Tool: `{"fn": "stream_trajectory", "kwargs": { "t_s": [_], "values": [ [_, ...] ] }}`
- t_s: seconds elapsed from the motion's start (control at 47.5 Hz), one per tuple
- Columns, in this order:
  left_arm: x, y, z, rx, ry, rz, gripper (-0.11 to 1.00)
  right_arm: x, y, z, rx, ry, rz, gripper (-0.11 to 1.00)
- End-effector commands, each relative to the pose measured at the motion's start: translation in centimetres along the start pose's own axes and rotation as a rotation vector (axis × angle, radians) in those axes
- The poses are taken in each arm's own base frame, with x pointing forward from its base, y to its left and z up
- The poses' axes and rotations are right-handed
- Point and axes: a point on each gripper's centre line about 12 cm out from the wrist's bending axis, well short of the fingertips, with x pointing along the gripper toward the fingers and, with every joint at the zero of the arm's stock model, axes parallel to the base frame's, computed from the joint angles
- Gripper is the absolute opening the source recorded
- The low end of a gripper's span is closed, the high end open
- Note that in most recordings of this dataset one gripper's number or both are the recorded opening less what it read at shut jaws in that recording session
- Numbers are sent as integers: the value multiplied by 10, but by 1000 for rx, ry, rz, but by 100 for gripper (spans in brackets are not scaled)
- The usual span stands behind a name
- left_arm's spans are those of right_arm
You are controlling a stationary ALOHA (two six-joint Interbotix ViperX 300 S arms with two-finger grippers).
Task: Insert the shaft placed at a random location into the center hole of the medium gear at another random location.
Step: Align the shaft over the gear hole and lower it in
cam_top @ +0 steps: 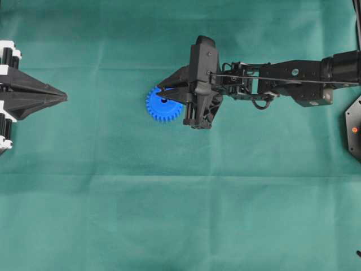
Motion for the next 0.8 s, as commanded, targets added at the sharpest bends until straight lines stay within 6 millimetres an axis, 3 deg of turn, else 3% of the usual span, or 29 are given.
{"fn": "stream_trajectory", "kwargs": {
  "t_s": [0.0,0.779],
  "values": [
    [2,0,9,3,-25,1,0,0,0,16,-1,-52,-1,13],
    [2,0,10,2,-26,-1,0,16,1,-7,6,-29,-2,13]
  ]
}}
